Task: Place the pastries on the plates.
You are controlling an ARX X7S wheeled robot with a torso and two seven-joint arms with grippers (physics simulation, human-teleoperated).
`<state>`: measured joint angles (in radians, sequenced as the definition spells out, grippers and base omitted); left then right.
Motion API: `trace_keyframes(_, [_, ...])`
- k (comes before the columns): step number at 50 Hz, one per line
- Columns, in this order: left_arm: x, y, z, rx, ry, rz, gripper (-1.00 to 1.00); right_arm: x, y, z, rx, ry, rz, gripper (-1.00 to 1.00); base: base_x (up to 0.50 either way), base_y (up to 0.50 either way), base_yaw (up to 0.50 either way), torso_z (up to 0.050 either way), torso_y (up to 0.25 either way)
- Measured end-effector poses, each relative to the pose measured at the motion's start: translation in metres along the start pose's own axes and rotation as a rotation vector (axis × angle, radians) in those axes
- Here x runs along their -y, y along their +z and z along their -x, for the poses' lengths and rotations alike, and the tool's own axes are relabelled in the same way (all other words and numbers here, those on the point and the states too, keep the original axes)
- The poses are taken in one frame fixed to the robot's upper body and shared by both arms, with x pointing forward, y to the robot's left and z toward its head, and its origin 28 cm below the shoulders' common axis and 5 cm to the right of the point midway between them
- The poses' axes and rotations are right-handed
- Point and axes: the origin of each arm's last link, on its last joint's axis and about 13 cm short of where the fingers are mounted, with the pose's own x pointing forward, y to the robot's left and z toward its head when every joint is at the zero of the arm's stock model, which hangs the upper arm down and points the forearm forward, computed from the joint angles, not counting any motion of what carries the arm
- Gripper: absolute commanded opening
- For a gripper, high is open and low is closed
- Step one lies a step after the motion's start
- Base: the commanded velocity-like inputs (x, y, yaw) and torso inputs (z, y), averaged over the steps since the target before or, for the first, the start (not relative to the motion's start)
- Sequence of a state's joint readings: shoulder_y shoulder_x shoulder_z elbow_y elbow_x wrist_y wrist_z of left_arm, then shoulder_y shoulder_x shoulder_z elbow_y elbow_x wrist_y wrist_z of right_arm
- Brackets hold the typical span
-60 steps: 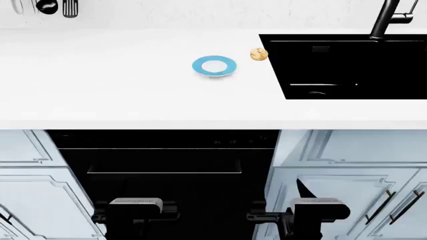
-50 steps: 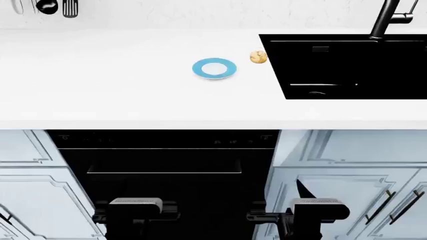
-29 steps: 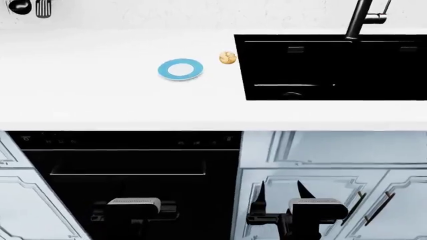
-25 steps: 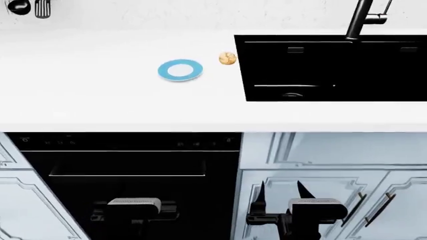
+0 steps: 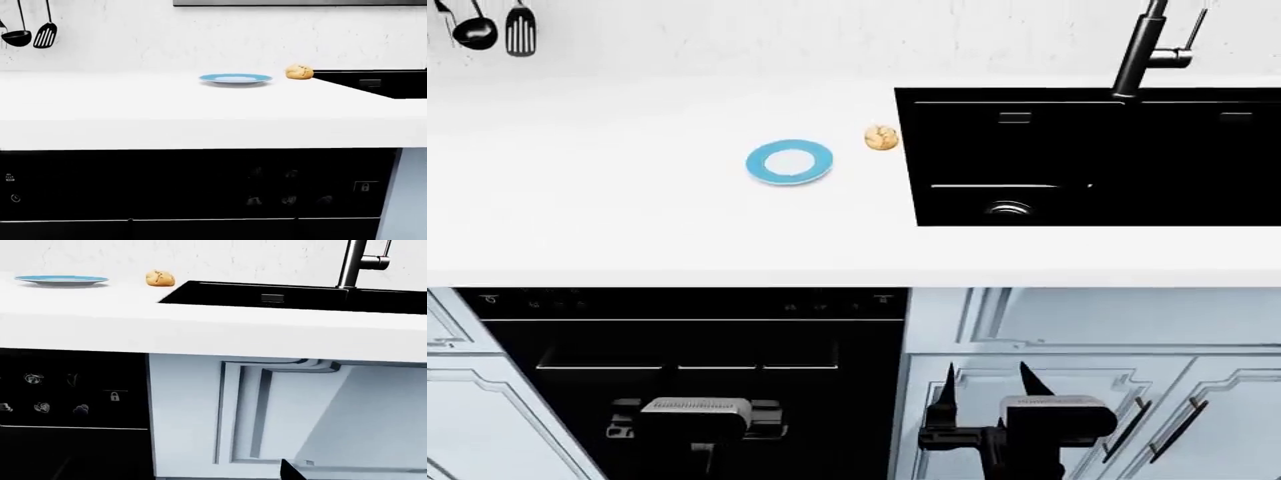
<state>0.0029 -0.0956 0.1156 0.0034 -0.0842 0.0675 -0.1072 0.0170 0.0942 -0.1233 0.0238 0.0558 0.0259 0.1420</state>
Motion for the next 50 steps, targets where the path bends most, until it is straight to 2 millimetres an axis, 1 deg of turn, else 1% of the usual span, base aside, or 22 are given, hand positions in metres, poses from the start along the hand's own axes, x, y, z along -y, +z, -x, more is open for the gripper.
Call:
trace_keyframes(16, [0.0,0.001,0.001,0.009,-0.006,-0.01,1.0,0.0,0.0,0.0,-0.002,-0.001,0.003,1.0,0.0,0.0,0.0,0.05,0.0])
trace_keyframes(29, [-0.001,0.001,0.0,-0.008,0.009,0.01,1.0,0.0,0.0,0.0,-0.005,-0.001,-0.007,1.0,0.0,0.0,0.0,0.001,0.0])
trace_keyframes(34, [-0.004,0.004,0.001,-0.013,0.012,0.024,1.0,0.003,0.005,0.0,0.003,-0.001,-0.029,1.0,0.0,0.0,0.0,0.0,0.0])
trace_keyframes(37, [-0.008,0.014,0.0,-0.018,0.002,0.019,1.0,0.01,0.015,-0.002,0.004,-0.004,-0.06,1.0,0.0,0.0,0.0,0.0,0.0])
trace_keyframes(41, [-0.02,0.037,-0.005,-0.015,-0.004,0.026,1.0,0.022,0.036,-0.007,0.01,0.009,-0.088,1.0,0.0,0.0,0.0,0.0,0.0])
trace_keyframes(44, [-0.03,0.058,-0.011,-0.01,-0.015,0.034,1.0,0.032,0.057,-0.013,0.016,0.024,-0.103,1.0,0.0,0.0,0.0,0.0,0.0])
trace_keyframes(50, [-0.044,0.109,-0.026,0.005,-0.069,0.045,1.0,0.047,0.107,-0.028,0.036,0.076,-0.137,1.0,0.0,0.0,0.0,0.0,0.0])
